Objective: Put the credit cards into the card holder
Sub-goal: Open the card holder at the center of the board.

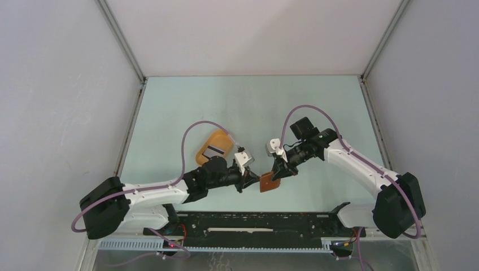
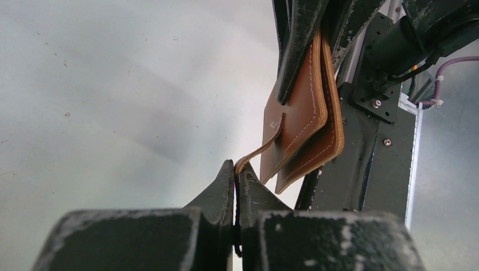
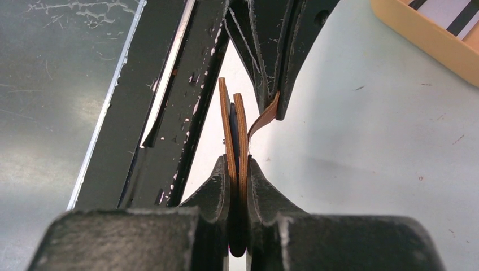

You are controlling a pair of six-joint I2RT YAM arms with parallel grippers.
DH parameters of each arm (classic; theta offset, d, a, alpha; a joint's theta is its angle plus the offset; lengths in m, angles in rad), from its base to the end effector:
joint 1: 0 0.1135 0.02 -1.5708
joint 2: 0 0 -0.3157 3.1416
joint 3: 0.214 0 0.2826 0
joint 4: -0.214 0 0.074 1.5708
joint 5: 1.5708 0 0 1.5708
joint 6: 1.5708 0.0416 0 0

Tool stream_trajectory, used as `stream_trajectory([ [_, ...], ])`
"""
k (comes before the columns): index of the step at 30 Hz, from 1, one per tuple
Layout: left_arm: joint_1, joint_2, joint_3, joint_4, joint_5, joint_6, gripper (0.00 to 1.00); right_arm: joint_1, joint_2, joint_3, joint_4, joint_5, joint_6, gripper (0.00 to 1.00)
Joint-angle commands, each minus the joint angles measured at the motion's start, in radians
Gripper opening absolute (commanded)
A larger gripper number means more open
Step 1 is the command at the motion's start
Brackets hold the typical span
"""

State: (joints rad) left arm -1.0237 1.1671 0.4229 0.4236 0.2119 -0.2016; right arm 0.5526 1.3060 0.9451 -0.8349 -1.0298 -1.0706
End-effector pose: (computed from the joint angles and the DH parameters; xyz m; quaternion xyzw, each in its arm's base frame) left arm 0.1219 -0.2169 0.2248 0.3789 0.7145 -0.4048 0.4268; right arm 0.1957 0.1626 0.2880 -0.6835 0.5220 0.4261 0.2807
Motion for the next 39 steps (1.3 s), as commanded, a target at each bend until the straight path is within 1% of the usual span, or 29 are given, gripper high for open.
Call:
stream_trajectory([
  [1, 0.0, -0.015, 0.028, 0.033, 0.015, -0.041, 0.0, 0.01, -0.005, 0.006, 0.053, 0.012, 0.05, 0.15],
  [3, 0.003, -0.033, 0.015, 0.035, -0.009, -0.078, 0.0, 0.005, -0.007, 0.006, 0.101, 0.061, 0.118, 0.25],
  [4, 0.005, -0.043, 0.007, 0.036, -0.016, -0.098, 0.0, 0.003, -0.009, 0.006, 0.125, 0.089, 0.154, 0.34],
  [7, 0.01, -0.07, -0.011, 0.038, -0.034, -0.156, 0.0, -0.016, -0.015, 0.006, 0.171, 0.138, 0.23, 0.51],
  [10, 0.013, -0.081, -0.018, 0.037, -0.049, -0.212, 0.0, -0.031, -0.031, 0.006, 0.186, 0.14, 0.263, 0.65],
  [12, 0.014, -0.076, -0.014, 0.039, -0.056, -0.243, 0.0, -0.035, -0.042, 0.006, 0.196, 0.138, 0.29, 0.71],
  [16, 0.025, -0.059, 0.011, -0.009, -0.101, -0.31, 0.0, -0.057, -0.069, 0.008, 0.229, 0.155, 0.359, 0.78],
  [20, 0.041, -0.059, 0.034, -0.067, -0.145, -0.369, 0.0, -0.115, -0.084, 0.032, 0.228, 0.136, 0.438, 0.83],
  [25, 0.048, -0.048, 0.077, -0.126, -0.208, -0.427, 0.0, -0.141, -0.074, 0.061, 0.216, 0.14, 0.512, 0.92],
  [27, 0.048, -0.035, 0.094, -0.141, -0.263, -0.456, 0.0, -0.14, -0.063, 0.066, 0.215, 0.126, 0.534, 0.93],
  [30, 0.048, -0.004, 0.114, -0.136, -0.292, -0.486, 0.0, -0.128, -0.035, 0.068, 0.231, 0.134, 0.582, 0.93],
  [33, 0.05, 0.021, 0.113, -0.09, -0.284, -0.502, 0.0, -0.122, 0.008, 0.069, 0.279, 0.191, 0.67, 0.92],
  [35, 0.054, 0.031, 0.11, -0.066, -0.274, -0.509, 0.0, -0.124, 0.038, 0.069, 0.293, 0.211, 0.698, 0.91],
  [39, 0.069, 0.054, 0.089, -0.011, -0.209, -0.514, 0.0, -0.127, 0.087, 0.069, 0.318, 0.245, 0.74, 0.89],
])
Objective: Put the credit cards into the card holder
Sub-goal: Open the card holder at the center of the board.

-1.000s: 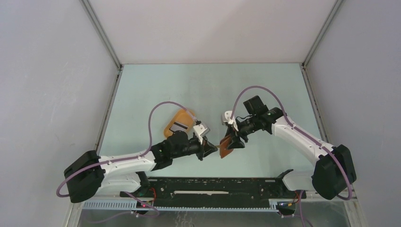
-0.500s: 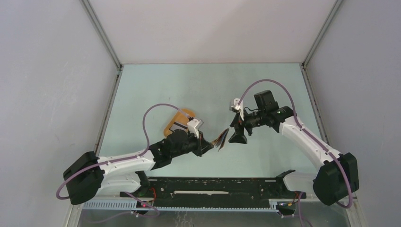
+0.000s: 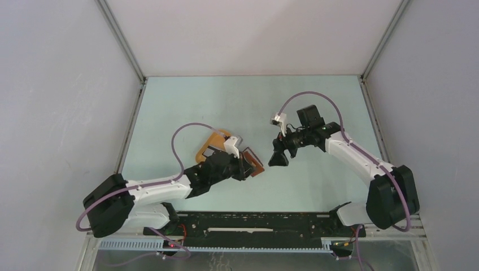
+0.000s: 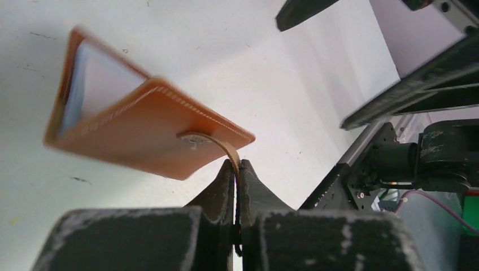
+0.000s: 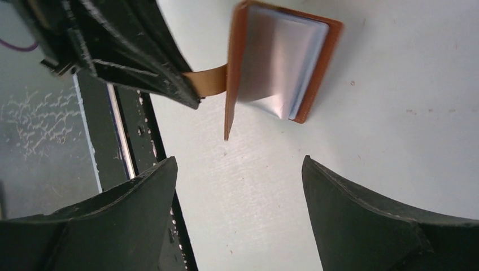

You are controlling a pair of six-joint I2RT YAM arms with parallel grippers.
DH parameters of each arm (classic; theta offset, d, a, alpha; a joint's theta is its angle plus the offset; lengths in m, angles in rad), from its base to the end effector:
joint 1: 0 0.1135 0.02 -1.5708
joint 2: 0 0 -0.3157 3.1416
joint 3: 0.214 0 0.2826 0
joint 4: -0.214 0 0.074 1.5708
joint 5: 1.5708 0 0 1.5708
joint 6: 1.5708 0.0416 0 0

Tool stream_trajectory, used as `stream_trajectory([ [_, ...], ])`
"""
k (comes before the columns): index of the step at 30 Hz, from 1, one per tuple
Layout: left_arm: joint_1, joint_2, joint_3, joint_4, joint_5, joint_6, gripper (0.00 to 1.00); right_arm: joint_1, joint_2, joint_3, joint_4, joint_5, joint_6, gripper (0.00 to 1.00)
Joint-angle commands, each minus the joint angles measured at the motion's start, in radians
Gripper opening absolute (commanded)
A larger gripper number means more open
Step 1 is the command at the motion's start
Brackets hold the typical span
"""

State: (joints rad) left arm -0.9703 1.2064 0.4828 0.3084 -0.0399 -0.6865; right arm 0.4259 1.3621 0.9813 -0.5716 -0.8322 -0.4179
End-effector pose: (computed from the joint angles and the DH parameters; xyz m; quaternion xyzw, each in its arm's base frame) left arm 0.1482 -0.2135 0.2240 0.1077 0.8306 -0.3911 0.3815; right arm 0.2536 0.1488 0.2923 -0.4690 0.7445 0.3861 0.2768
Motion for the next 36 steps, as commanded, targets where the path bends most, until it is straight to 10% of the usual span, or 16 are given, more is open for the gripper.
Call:
stream_trajectory([
  [1, 0.023, 0.021, 0.021, 0.136, 0.072, -0.034, 0.0, -0.004, 0.041, 0.033, 0.063, 0.053, 0.1, 0.88],
  [23, 0.152, 0.251, -0.05, 0.45, 0.319, -0.15, 0.0, 0.011, 0.261, 0.069, 0.07, -0.048, 0.19, 0.7],
  [36, 0.166, 0.265, -0.089, 0.475, 0.318, -0.163, 0.0, 0.065, 0.301, 0.095, 0.072, 0.112, 0.173, 0.07],
])
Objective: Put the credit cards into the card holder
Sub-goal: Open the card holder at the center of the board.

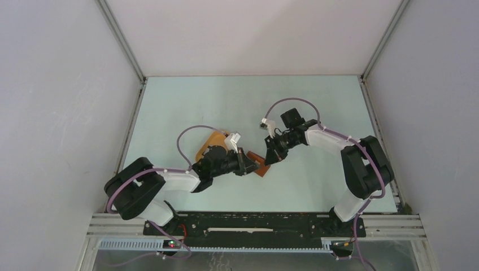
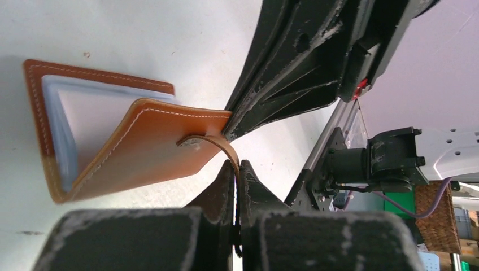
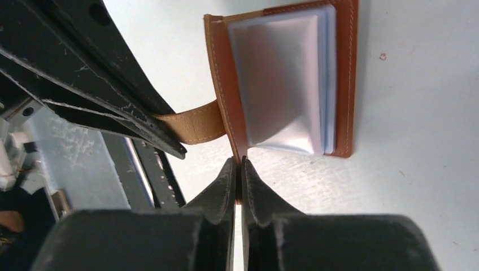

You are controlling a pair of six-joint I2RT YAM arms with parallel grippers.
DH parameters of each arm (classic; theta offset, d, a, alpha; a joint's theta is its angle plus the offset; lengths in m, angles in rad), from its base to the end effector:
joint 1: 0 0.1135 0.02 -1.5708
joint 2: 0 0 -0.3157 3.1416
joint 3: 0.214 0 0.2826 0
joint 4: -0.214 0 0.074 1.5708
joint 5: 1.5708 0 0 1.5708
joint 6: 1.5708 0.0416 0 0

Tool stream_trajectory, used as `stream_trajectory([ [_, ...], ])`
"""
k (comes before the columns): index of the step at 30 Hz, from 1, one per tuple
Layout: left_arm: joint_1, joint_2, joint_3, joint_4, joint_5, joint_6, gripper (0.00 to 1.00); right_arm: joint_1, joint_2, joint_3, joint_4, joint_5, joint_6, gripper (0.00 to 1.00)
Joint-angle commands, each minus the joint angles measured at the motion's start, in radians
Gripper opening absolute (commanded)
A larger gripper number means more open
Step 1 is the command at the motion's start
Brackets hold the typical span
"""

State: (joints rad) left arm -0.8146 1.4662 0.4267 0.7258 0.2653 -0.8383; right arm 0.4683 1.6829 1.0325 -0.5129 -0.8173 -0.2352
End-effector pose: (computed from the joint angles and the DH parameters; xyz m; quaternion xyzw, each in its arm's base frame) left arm 0.1892 -0.2165 0.1846 0.0683 0.8026 -0.5012 0.3162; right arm 0.3004 0.1860 0.2137 -0.3851 0.8160 0.4081 0.1392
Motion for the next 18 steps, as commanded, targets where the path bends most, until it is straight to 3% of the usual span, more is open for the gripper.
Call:
stream_trajectory([
  [1, 0.013, 0.003, -0.037, 0.058, 0.009, -0.011, 0.03, 0.024, -0.033, 0.043, 0.013, 0.128, -0.015, 0.03],
  [9, 0.046, 0.004, -0.056, 0.062, 0.018, -0.016, 0.37, 0.035, -0.174, 0.036, 0.019, 0.418, -0.099, 0.0],
  [13, 0.069, -0.016, -0.079, 0.078, 0.022, -0.014, 0.44, 0.047, -0.228, 0.0, 0.051, 0.584, -0.15, 0.0],
  [18, 0.102, -0.085, -0.14, 0.092, -0.002, 0.007, 0.48, 0.097, -0.167, -0.003, 0.043, 0.713, -0.194, 0.0],
])
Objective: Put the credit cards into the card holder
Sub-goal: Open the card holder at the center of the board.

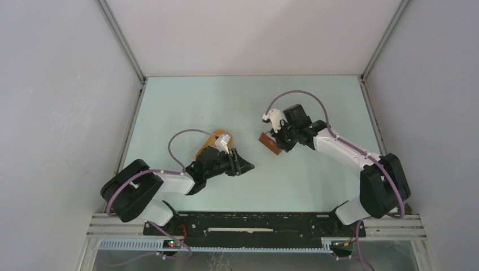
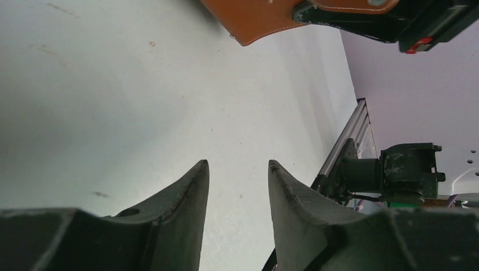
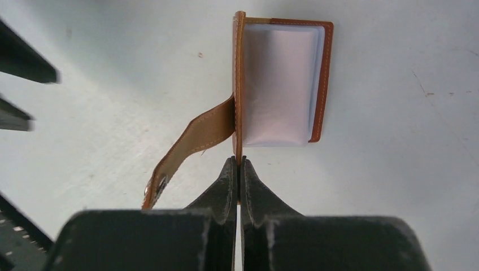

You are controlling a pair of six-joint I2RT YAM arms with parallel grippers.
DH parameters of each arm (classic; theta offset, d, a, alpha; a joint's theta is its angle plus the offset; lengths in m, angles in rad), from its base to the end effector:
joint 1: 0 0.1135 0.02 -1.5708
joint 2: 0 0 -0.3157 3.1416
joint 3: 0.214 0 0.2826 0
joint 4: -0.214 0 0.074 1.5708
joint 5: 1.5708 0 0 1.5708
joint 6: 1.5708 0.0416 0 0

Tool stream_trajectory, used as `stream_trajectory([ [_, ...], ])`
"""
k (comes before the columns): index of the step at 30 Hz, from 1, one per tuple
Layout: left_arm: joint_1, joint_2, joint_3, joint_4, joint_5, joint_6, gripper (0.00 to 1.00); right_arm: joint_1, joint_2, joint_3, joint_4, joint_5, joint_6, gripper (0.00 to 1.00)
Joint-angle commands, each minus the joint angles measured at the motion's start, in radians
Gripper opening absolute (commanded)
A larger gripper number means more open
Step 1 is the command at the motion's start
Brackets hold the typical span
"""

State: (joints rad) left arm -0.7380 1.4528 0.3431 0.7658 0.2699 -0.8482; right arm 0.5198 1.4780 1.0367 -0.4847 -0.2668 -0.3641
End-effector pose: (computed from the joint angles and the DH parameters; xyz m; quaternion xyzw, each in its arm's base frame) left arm 0.1900 -0.1878 0.1679 0.0327 0.8133 -0.4837 0.3219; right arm 0.2850 0.1758 0.2729 -0.4401 0.8317 0.1502 0.3033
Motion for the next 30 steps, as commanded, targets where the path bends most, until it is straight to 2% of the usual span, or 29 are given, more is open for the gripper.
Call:
stream_trajectory([
  [1, 0.032, -0.091, -0.071, 0.052, -0.013, 0.02, 0.49, 0.065, 0.051, -0.006, 0.015, 0.175, -0.069, 0.0],
  [5, 0.063, -0.191, -0.14, 0.036, -0.043, 0.035, 0.51, 0.138, 0.096, -0.006, 0.013, 0.171, -0.071, 0.0],
  [7, 0.074, -0.259, -0.169, -0.007, -0.066, 0.051, 0.51, 0.167, 0.118, -0.005, 0.004, 0.127, -0.068, 0.05],
  [11, 0.079, -0.429, -0.206, -0.155, -0.127, 0.097, 0.54, 0.207, 0.166, 0.012, -0.038, 0.015, -0.065, 0.2],
  [15, 0.079, -0.619, -0.224, -0.327, -0.194, 0.141, 0.61, 0.217, 0.214, 0.041, -0.083, -0.083, -0.058, 0.35],
  [19, 0.079, -0.767, -0.24, -0.396, -0.21, 0.159, 0.68, 0.207, 0.216, 0.057, -0.109, -0.16, -0.061, 0.51],
  [23, 0.079, -0.781, -0.241, -0.366, -0.175, 0.157, 0.69, 0.177, 0.191, 0.066, -0.127, -0.226, -0.068, 0.58],
  [30, 0.078, -0.613, -0.205, -0.217, -0.08, 0.137, 0.66, 0.085, 0.143, 0.067, -0.13, -0.335, -0.054, 0.58],
])
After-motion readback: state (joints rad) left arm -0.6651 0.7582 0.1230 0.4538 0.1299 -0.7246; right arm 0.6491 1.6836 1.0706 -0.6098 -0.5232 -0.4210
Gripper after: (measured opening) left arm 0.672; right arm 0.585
